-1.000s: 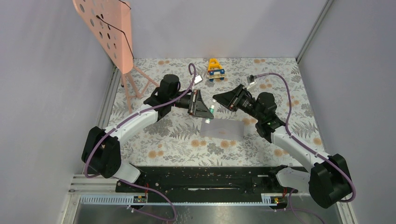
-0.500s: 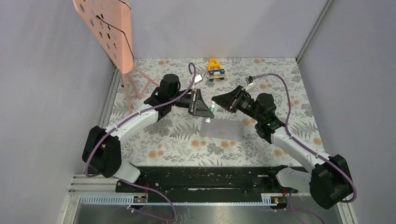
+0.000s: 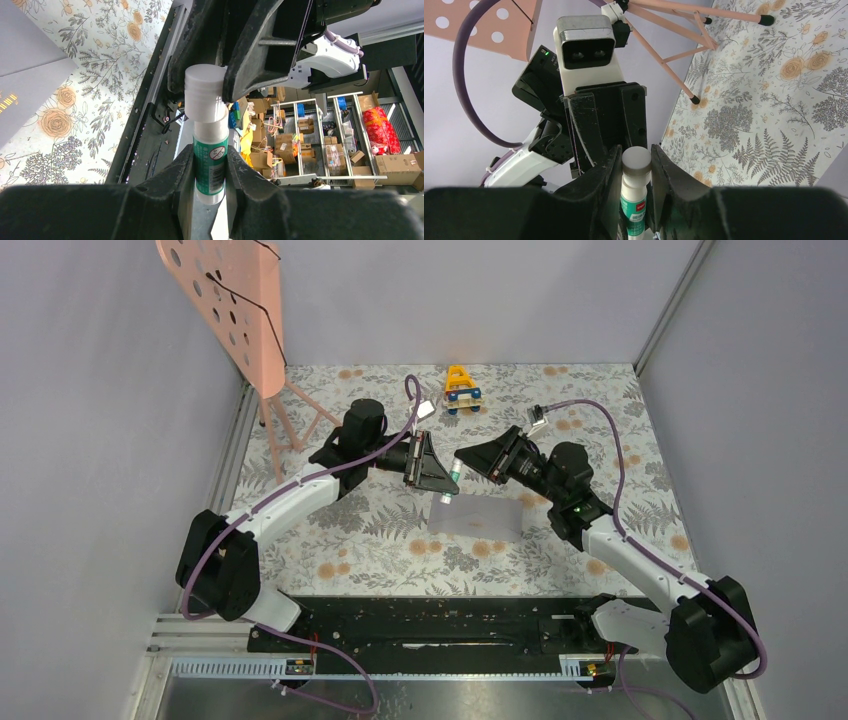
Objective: Place the letter into the envelope and seal it
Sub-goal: Close the solid glue cap on the solid glue.
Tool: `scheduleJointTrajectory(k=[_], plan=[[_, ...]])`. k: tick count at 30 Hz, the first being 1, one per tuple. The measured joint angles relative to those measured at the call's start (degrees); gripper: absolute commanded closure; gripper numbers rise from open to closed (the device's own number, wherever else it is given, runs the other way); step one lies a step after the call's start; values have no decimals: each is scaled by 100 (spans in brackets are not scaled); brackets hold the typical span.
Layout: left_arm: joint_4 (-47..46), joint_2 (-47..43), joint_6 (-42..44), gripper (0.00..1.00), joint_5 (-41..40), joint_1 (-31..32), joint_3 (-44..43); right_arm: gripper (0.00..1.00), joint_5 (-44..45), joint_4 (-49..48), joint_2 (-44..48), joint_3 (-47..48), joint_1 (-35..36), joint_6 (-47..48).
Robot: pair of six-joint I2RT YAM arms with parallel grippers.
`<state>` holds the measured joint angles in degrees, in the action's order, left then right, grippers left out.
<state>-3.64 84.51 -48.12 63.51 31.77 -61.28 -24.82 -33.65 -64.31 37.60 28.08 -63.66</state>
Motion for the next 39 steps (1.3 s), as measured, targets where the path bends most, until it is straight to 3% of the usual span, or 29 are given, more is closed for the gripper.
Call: scheduleJointTrajectory(k=[39], plan=[[-39,0,-59,100,63,-52,2,98,-168,-11,39,4,13,42]])
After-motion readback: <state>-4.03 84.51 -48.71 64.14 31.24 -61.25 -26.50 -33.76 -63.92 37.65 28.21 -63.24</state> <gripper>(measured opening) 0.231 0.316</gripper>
